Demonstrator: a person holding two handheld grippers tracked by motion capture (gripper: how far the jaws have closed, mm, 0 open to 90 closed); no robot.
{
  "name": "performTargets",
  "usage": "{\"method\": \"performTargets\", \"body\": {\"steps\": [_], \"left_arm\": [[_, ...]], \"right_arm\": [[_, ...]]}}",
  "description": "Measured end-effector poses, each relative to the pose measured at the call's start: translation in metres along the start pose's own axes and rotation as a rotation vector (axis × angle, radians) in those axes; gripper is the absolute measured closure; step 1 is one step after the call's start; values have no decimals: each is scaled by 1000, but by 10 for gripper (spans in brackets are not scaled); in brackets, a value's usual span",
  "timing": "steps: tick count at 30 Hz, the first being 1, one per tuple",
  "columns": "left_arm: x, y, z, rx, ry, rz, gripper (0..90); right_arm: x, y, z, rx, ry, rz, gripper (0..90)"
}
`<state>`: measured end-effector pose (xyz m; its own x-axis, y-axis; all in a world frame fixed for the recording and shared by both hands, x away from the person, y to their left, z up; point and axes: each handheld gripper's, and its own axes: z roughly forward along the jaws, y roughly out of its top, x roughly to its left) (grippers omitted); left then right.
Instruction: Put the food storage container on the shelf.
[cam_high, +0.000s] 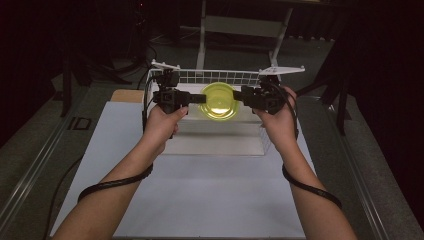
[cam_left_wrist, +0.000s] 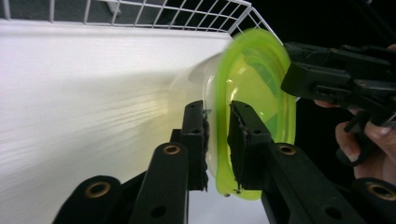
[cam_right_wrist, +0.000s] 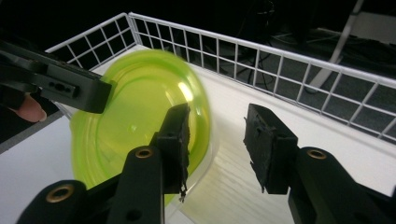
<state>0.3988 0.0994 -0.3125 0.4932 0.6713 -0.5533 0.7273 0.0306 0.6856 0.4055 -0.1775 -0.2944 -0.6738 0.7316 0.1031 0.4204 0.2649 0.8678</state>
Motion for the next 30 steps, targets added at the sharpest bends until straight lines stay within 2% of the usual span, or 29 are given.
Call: {"method": "performTargets", "body": {"steps": [2,3,6,9,11,12,15,17,20,22,24,25,26,28,30], "left_arm": [[0,-1,3,-7,1,-2,691],[0,-1,3,-10,-3,-5,630],[0,-1,5,-16,8,-7,625],[0,1,5,-19,38,5,522],[-2,1,3,-45,71,44,445],[-2,2,2,-53,68,54,405],[-3,1,-2,-64,65,65,319],[-1,0,-5,-68,56,66,274],[0,-3,-10,-87,51,62,237],[1,-11,-17,-127,65,90,190],[0,-20,-22,-172,87,116,177],[0,-24,-23,-179,84,123,166],[0,-29,-26,-198,75,146,154],[-3,-41,-28,-246,103,227,140],[-4,-53,-29,-256,103,296,15]], "right_arm": [[-2,-2,2,8,-17,-8,565],[-2,-3,2,12,-27,-12,566],[-3,-4,1,-13,-39,-6,566],[-2,-4,-1,-21,-12,-4,541],[-1,-5,-3,-19,51,9,524],[1,-6,-4,-25,74,9,523],[11,-11,-9,-38,74,-27,524],[16,-16,-14,-69,72,-36,535],[23,-22,-18,-84,126,-29,563],[28,-29,-20,-77,170,-48,568],[32,-35,-19,-65,184,-53,620],[33,-39,-18,-59,198,-50,644],[35,-42,-16,-49,200,-52,738],[37,-47,-11,-20,200,-51,853],[38,-52,-5,9,201,-45,900]]}}
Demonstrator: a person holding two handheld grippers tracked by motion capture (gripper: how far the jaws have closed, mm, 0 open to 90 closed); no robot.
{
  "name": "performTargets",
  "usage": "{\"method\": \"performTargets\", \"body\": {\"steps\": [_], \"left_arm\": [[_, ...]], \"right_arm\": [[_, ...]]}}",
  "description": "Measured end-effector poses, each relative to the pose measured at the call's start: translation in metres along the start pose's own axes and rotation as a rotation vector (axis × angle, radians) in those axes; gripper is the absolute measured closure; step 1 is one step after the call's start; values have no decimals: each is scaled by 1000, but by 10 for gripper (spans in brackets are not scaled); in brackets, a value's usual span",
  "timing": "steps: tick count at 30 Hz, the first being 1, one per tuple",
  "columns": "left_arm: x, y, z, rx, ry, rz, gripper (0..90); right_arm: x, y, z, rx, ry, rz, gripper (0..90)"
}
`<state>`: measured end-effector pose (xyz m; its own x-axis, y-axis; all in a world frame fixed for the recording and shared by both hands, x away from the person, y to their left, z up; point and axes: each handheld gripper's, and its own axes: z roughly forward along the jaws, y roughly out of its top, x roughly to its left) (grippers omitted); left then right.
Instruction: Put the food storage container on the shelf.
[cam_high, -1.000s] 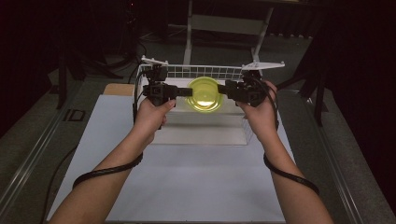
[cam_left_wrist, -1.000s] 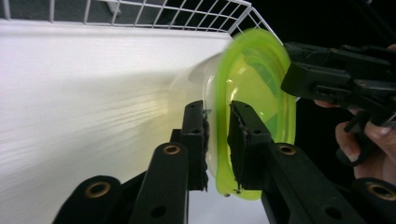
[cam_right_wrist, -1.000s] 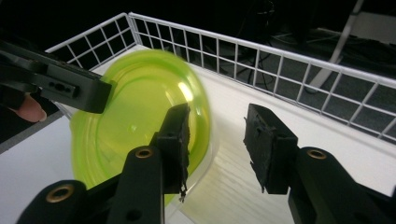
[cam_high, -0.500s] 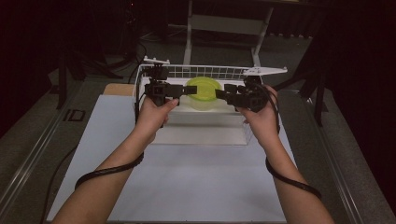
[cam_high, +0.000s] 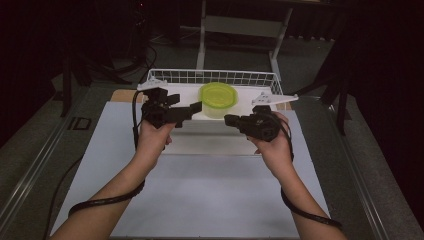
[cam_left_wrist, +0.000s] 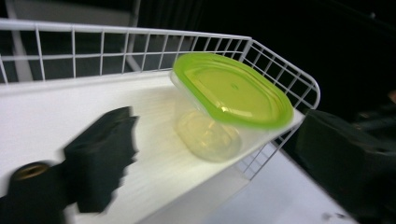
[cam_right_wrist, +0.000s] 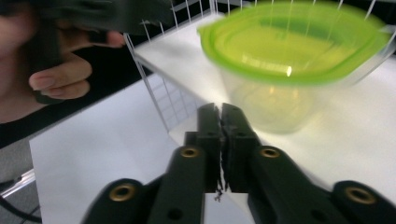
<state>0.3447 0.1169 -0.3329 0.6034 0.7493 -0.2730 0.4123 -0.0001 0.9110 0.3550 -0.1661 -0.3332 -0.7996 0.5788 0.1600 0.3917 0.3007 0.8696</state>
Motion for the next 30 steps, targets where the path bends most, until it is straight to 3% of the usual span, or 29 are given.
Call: {"method": "performTargets", "body": {"steps": [3,7,11,16,22,25,27,30], "left_arm": [[-5,-16,-4,7,-14,12,4],[-11,-38,-10,-33,14,4,4],[-15,-57,-17,-71,-33,-19,4],[-21,-78,-24,-74,-75,-13,4],[-30,-85,-27,-53,-66,48,4],[-35,-85,-27,-56,-82,77,4],[-39,-86,-26,-54,-78,98,4],[-40,-87,-25,-48,-92,94,4]], "right_arm": [[0,-4,10,27,-8,17,900],[-1,-3,20,21,-25,43,899],[-5,1,26,22,-42,57,895],[-11,3,34,26,-61,82,883],[-19,8,41,37,-86,89,873],[-21,11,43,36,-85,98,872],[-23,12,45,41,-94,94,833],[-23,13,47,40,-108,103,821]]}}
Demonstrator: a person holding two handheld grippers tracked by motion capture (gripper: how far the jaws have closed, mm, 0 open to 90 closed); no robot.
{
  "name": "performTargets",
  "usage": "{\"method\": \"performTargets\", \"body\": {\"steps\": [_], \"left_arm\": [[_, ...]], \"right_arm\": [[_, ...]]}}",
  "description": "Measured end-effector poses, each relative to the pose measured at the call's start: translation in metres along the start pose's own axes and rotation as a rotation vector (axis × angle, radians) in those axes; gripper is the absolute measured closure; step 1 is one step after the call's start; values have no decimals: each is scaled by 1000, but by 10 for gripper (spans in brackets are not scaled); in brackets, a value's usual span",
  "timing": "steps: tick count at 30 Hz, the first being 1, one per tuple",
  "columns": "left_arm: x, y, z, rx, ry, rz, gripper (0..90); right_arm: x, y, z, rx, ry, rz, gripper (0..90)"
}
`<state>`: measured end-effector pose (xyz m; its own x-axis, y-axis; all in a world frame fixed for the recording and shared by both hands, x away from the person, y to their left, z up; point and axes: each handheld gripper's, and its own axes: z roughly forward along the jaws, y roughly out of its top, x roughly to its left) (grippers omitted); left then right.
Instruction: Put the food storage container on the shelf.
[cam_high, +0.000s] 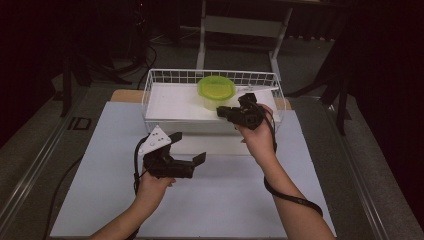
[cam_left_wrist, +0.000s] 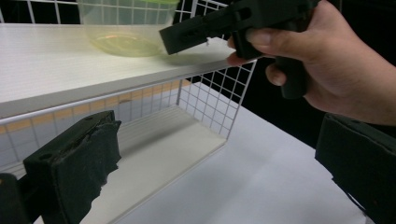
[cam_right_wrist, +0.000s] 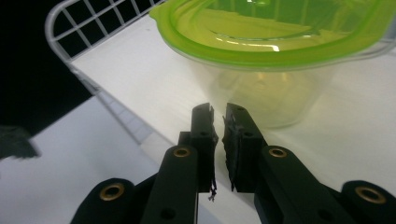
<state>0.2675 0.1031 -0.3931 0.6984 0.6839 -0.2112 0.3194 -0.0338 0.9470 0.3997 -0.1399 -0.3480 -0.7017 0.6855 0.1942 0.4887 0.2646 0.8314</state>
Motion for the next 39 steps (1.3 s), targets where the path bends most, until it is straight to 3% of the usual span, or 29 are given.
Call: {"method": "performTargets", "body": {"steps": [4,8,10,15,17,19,22,24,28,35,39], "left_arm": [[0,-2,-2,-6,-11,-12,4],[1,-5,-6,-9,-11,11,4],[1,-6,-6,-14,-16,17,4],[-5,-9,-12,-37,-74,96,4],[-8,-11,-12,-43,-92,114,4],[-10,-13,-11,-40,-95,115,4],[-10,-16,-10,-42,-116,83,4],[-10,-19,-9,-46,-119,80,4],[-12,-23,-8,-28,-113,111,4],[-16,-33,-14,-17,-120,137,4],[-18,-37,-17,-9,-126,131,4]], "right_arm": [[6,-1,-5,-2,10,-22,817],[15,-8,-23,-40,52,-38,793],[21,-14,-32,-58,71,-53,723],[31,-33,-50,-102,48,-84,476],[32,-43,-53,-119,67,-77,352],[34,-53,-54,-108,65,-72,293],[33,-65,-55,-119,78,-67,195],[32,-73,-56,-134,84,-56,181],[29,-83,-57,-138,93,-41,168],[31,-109,-65,-150,93,-73,166],[31,-120,-67,-135,81,-82,166]]}}
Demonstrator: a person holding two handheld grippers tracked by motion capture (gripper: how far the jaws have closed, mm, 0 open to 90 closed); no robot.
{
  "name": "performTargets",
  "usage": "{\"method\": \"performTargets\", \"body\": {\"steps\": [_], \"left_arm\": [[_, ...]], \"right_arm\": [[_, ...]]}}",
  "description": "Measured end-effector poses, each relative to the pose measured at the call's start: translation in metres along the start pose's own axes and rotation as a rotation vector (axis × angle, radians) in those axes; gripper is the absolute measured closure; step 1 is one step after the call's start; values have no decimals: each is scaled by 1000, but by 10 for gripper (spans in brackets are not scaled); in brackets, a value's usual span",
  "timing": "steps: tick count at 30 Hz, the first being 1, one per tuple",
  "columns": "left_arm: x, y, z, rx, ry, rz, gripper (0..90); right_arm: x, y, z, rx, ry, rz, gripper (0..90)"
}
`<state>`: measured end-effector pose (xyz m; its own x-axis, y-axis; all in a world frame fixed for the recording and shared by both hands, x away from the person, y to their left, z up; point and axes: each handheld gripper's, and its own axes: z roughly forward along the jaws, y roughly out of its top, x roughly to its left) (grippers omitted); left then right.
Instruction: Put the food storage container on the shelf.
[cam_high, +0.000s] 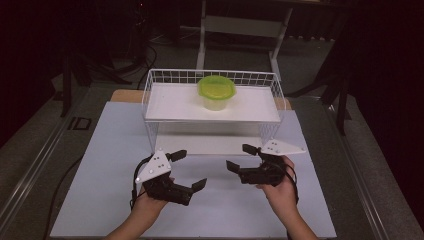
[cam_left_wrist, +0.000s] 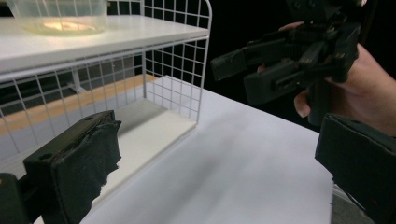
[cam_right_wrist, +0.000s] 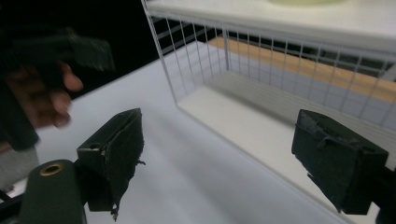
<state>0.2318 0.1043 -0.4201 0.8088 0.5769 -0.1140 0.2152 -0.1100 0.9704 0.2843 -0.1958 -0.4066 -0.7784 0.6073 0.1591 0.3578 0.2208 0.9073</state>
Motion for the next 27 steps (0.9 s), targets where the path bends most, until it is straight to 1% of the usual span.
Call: {"method": "performTargets", "body": {"steps": [2,4,6,9,10,11,13,16,19,22,24,25,27], "left_arm": [[-2,-3,-2,3,-4,3,4],[-3,-6,-3,13,-6,4,4],[-4,-10,-4,25,-6,16,4],[-6,-17,-4,45,-10,33,4],[-7,-19,-4,52,-12,40,4],[-8,-20,-4,56,-15,42,4],[-8,-25,-5,62,-22,44,4],[-8,-31,-6,74,-26,26,4],[-8,-38,-7,74,-22,11,4],[-8,-44,-8,82,-17,17,4],[-8,-48,-8,86,-11,16,4],[-7,-49,-8,84,-11,13,4],[-7,-52,-8,85,-14,8,4]], "right_arm": [[-1,-8,-2,17,-9,-9,166],[-2,-15,-4,21,-4,3,166],[-4,-23,-7,23,2,13,165],[-5,-33,-11,35,8,8,166],[-6,-36,-13,30,10,5,165],[-6,-39,-15,26,14,10,166],[-7,-44,-19,33,6,16,166],[-8,-51,-21,55,-5,8,166],[-10,-59,-25,60,-4,22,166],[-11,-66,-28,55,2,30,166],[-11,-72,-30,56,-4,33,166],[-11,-75,-31,51,2,35,166],[-11,-78,-32,39,-7,21,166]]}}
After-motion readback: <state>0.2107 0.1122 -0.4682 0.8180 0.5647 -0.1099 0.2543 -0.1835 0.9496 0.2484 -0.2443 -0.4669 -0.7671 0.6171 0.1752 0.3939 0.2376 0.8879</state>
